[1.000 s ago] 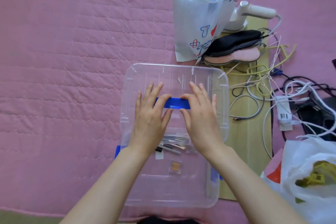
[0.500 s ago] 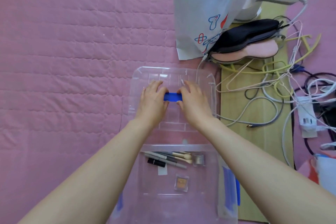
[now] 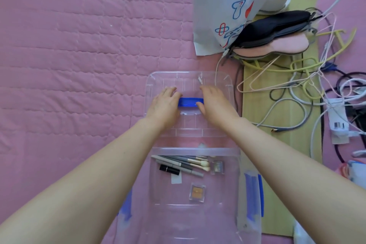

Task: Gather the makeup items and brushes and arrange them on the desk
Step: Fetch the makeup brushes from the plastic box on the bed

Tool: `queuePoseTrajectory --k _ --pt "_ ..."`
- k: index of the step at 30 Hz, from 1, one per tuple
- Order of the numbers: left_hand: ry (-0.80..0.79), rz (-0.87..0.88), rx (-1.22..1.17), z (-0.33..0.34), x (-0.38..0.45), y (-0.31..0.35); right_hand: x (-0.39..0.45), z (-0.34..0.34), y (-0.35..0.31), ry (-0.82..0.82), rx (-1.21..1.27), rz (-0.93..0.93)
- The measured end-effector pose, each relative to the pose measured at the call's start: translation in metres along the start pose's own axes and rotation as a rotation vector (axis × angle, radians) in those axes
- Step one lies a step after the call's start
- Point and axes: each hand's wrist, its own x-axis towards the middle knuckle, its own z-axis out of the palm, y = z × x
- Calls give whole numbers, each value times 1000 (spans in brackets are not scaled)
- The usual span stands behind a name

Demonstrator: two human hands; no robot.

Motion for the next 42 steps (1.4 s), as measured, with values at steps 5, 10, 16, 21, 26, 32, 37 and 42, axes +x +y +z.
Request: queuePoseTrajectory --k 5,10,16,21,26,32,37,42 --pt "124 62 8 -22 -29 8 -28 -22 -16 118 2 -52" --pt "328 122 -56 -47 -78 21 -78 -43 -32 226 -5 -100" --pt "448 197 -122 -49 -146 37 -148 -38 -44 255 64 -157" --pt "418 221 -153 -27 -192 45 -199 -12 -52 237 142 -175" --pt "304 158 -197 8 -217 42 -223 25 -46 104 175 -104" --pt "-80 111 -127 53 -210 34 -217 61 -26 -139 61 114" --pt "-312 148 -91 80 -185 47 -195 82 -21 -212 -149 122" --pt "-383 189 15 97 -167 54 -165 95 -17 -53 -361 128"
